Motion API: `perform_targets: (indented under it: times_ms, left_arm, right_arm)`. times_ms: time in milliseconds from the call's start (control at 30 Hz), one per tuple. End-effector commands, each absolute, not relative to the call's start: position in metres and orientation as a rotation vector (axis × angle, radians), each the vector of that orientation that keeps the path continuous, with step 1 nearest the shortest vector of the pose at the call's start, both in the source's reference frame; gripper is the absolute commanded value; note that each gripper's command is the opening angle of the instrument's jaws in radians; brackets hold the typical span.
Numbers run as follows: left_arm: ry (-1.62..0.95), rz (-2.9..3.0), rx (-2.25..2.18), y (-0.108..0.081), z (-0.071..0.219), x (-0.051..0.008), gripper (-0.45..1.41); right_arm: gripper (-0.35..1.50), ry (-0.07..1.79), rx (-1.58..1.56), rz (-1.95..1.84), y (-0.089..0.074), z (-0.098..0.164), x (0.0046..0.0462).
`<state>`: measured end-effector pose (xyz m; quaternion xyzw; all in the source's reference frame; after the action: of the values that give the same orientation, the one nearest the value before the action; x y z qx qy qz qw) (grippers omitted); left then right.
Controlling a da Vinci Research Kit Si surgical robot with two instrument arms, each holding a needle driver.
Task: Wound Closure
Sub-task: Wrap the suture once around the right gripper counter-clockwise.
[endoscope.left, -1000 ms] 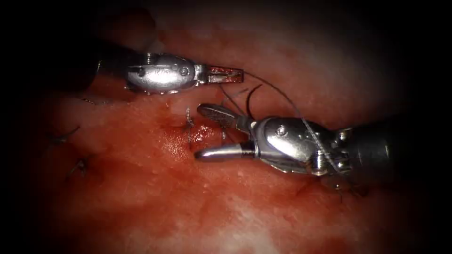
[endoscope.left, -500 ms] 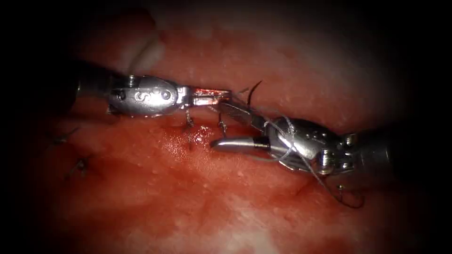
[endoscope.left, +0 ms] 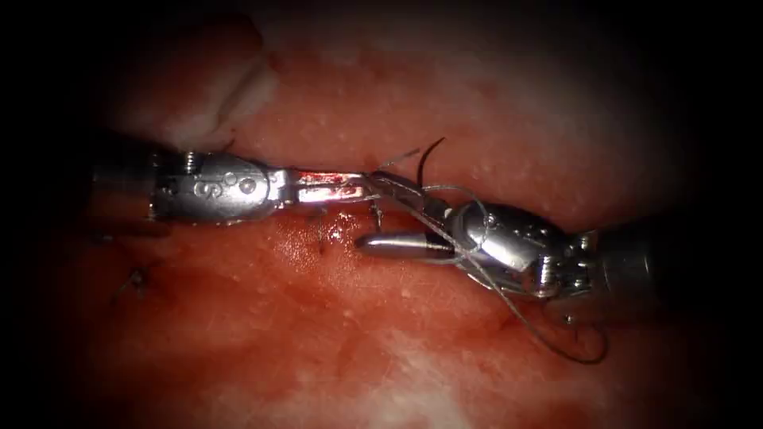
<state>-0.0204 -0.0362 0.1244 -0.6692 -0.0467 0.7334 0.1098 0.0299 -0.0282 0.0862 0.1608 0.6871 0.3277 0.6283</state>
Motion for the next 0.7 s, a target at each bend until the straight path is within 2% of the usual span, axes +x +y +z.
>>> perform_targets:
  times_ms: [33,233,433,700]
  left_arm:
    - [-0.137,2.159,-1.966,-0.0365,0.1249,-0.0210,-0.45]
    - [-0.129,2.160,-1.959,-0.0378,0.1245,-0.0213,-0.45]
    - [-0.134,2.164,-1.967,-0.0390,0.1243,-0.0204,-0.45]
    - [-0.136,2.169,-1.975,-0.0399,0.1244,-0.0194,-0.45]
  right_arm:
    - [0.47,1.575,0.372,0.748,-0.0286,0.0865,0.0305]
    - [0.47,1.575,0.376,0.751,-0.0283,0.0862,0.0304]
    - [0.31,1.582,0.370,0.767,-0.0278,0.0859,0.0296]
    - [0.29,1.587,0.378,0.807,-0.0274,0.0861,0.0293]
